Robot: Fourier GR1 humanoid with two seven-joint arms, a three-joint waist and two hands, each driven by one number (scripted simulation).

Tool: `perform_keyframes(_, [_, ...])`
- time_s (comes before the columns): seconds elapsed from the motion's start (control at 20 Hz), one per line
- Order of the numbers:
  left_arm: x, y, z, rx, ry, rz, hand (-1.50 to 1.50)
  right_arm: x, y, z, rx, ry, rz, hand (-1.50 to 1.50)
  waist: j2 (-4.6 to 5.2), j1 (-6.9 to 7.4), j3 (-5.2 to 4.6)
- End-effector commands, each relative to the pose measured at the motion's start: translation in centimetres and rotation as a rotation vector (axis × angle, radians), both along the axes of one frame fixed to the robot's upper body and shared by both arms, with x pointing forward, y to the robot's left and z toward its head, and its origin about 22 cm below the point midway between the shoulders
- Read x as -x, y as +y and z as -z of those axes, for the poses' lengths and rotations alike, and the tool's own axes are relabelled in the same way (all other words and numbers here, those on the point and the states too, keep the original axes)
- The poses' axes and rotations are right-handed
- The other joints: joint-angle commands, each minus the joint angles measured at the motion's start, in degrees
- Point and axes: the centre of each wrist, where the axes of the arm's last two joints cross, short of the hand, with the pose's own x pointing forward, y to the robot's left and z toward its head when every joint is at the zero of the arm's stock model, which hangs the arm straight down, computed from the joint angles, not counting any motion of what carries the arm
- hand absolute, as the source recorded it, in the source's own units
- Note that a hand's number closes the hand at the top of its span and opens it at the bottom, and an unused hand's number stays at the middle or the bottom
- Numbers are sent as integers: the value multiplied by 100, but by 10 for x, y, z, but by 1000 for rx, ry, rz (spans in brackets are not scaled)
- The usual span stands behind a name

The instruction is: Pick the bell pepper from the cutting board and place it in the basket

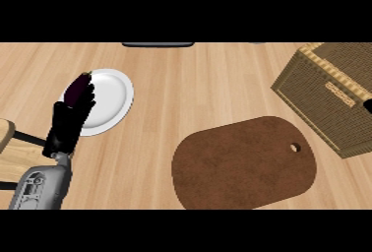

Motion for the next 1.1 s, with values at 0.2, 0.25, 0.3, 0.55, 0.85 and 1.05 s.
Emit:
perform_keyframes(0.2, [-4, -8, -8, -3, -16, 22, 0, -35, -42, -34, 321, 54, 246, 150, 65, 154, 10])
perform_keyframes(0.25, [8, -9, -1, 2, 0, 33, 0, -44, -54, -28, 296, 79, 246, 150, 36, 130, 12])
perform_keyframes(0.3, [3, -12, -2, 1, -5, 16, 0, -59, -42, -27, 313, 75, 264, 150, 48, 154, 9])
perform_keyframes(0.55, [2, -5, 10, 4, -14, 21, 0, -76, -107, -3, 361, 65, 304, 150, 64, 100, 16])
perform_keyframes(0.85, [-2, -2, -14, -13, -4, 29, 0, -107, -151, 26, 339, 60, 227, 150, 42, 135, 16])
perform_keyframes(1.05, [18, -4, -4, -6, -1, 34, 0, -117, -174, 52, 331, 105, 184, 150, 31, 158, 18])
